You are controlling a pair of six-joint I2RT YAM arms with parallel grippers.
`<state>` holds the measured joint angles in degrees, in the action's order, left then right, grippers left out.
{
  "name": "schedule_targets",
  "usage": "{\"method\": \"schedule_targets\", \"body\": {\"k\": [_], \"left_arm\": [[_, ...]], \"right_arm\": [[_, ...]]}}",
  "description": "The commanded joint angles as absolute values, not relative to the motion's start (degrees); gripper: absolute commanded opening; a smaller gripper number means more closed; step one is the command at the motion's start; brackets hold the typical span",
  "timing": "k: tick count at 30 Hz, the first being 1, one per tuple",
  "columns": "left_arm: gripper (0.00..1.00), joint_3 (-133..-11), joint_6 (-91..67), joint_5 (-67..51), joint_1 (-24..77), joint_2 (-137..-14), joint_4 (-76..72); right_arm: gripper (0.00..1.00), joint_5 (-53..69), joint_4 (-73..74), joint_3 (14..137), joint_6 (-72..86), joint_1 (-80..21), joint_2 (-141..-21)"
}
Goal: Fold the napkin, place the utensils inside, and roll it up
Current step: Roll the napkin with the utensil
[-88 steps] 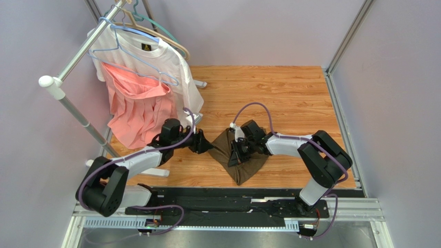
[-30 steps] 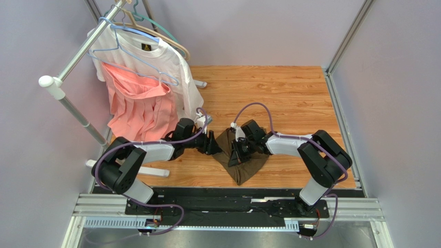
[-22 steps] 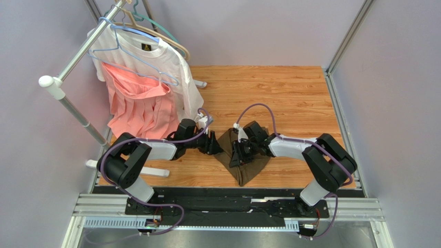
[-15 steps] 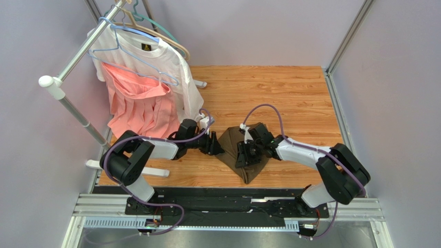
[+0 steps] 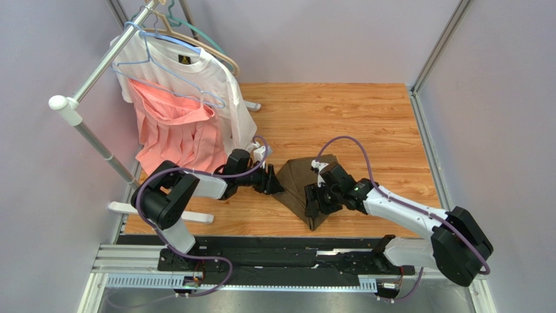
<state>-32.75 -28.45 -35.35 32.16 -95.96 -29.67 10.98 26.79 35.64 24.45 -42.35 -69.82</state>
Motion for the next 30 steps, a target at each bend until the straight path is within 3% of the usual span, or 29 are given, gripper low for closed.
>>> {"method": "schedule_targets", "body": {"k": [1, 5, 23, 28, 30], "left_arm": [[0.55, -33.4, -28.2, -34.9, 31.8, -96.9, -29.7], [0.55, -33.7, -28.2, -35.0, 31.9, -97.0, -29.0], [0.55, -34.8, -28.5, -36.5, 31.9, -98.4, -28.0], [0.55, -35.1, -28.5, -36.6, 31.9, -98.5, -27.6], [0.55, -35.2, -28.5, -36.6, 31.9, -98.4, -27.5]], "right_arm": [[0.75, 2.6, 26.6, 35.8, 24.4, -46.4, -65.3], [0.82, 1.0, 26.1, 36.8, 20.4, -47.3, -64.6], [0.80, -6.9, 18.9, 39.5, 10.4, -55.5, -71.5], [0.76, -7.3, 18.5, 39.3, 9.8, -57.3, -71.9], [0.67, -7.5, 19.2, 39.4, 10.7, -57.8, -72.4]]}}
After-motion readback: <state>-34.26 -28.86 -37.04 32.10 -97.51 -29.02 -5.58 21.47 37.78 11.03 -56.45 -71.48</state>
